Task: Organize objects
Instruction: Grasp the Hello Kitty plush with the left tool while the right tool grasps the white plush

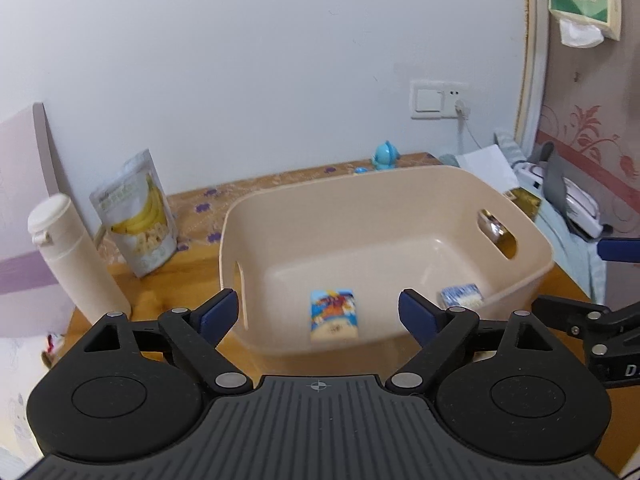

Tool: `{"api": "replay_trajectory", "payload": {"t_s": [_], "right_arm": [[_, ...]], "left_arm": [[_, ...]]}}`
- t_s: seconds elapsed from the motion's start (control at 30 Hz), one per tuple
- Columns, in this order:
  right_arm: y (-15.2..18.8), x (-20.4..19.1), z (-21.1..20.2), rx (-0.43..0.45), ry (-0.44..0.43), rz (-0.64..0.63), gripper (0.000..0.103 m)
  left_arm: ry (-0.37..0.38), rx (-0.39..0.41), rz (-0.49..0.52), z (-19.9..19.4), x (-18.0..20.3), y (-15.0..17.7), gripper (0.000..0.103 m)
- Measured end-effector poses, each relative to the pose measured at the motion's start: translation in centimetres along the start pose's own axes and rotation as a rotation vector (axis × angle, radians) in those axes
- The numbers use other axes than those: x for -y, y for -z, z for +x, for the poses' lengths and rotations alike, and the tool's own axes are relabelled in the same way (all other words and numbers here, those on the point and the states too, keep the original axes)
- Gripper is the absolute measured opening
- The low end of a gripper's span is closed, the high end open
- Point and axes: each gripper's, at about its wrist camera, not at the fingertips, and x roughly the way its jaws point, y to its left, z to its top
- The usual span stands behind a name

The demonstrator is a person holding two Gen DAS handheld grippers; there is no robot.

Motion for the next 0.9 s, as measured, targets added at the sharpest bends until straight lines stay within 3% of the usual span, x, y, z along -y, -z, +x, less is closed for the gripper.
{"api": "replay_trajectory", "payload": {"t_s": [0.47, 0.9], "right_arm": [[4.9, -0.3, -3.5, -0.053, -0.001, -0.021, 0.103], [8.2, 0.1, -2.9, -0.123, -0.003, 0.006, 0.103]], "left_arm": [[-0.045, -0.065, 0.013, -3.0, -0.8, 5.8, 0.089], [-0.016, -0.157, 0.002, -1.4, -1.5, 9.4, 0.089]]}}
